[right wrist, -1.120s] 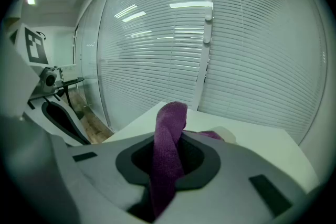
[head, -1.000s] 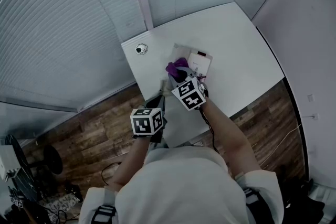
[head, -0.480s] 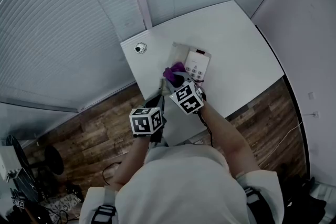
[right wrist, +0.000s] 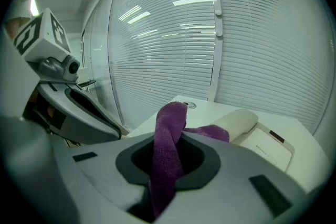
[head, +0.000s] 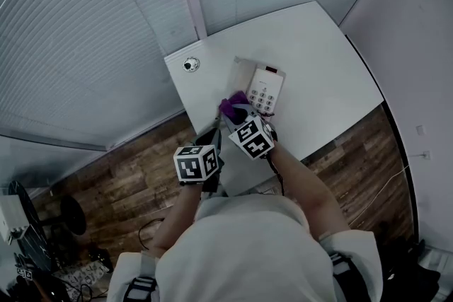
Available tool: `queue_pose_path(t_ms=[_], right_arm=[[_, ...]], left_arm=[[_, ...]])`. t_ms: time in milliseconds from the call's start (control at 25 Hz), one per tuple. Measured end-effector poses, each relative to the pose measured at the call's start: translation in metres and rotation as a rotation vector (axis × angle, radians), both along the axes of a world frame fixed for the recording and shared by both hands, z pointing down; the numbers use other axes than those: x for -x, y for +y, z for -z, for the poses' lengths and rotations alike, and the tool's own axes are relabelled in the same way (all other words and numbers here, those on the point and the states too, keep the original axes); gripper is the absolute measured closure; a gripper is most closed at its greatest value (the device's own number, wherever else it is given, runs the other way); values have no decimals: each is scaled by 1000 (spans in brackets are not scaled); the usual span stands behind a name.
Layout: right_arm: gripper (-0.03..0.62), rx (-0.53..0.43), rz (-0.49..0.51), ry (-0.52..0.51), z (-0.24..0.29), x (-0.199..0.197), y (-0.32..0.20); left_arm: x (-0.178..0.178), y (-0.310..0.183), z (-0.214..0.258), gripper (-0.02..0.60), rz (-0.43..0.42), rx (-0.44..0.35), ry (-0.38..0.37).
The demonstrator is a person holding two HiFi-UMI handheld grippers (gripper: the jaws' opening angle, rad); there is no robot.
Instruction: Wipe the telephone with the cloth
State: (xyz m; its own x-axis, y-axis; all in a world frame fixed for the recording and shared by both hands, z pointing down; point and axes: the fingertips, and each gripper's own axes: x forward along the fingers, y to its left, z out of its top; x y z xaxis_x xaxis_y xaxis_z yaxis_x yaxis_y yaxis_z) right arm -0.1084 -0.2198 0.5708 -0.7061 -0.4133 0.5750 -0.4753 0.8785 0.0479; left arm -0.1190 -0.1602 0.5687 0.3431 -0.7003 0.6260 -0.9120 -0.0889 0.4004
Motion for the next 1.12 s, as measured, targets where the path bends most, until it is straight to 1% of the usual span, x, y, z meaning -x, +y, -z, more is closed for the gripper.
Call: queue_pose_path(t_ms=[280, 520, 720, 800, 1000, 1120], right_arm=[[534, 41, 8, -7, -8, 2, 14], [534, 53, 28, -5, -15, 5, 25], [534, 131, 29, -16, -27, 6, 37], [534, 149, 26, -12, -31, 6, 43], [534, 124, 34, -7, -35, 8, 42], [534, 129, 31, -4, -35, 7, 44]], left_arm=[[-1, 2, 0, 561, 3, 1, 5], [-2, 4, 0, 561, 3, -2, 5], [-1, 6, 0, 561, 8, 0, 5], [-1, 8, 0, 561, 13, -2, 6], [1, 7, 3, 561, 20, -8, 7], [1, 8, 3, 561, 22, -9, 6]])
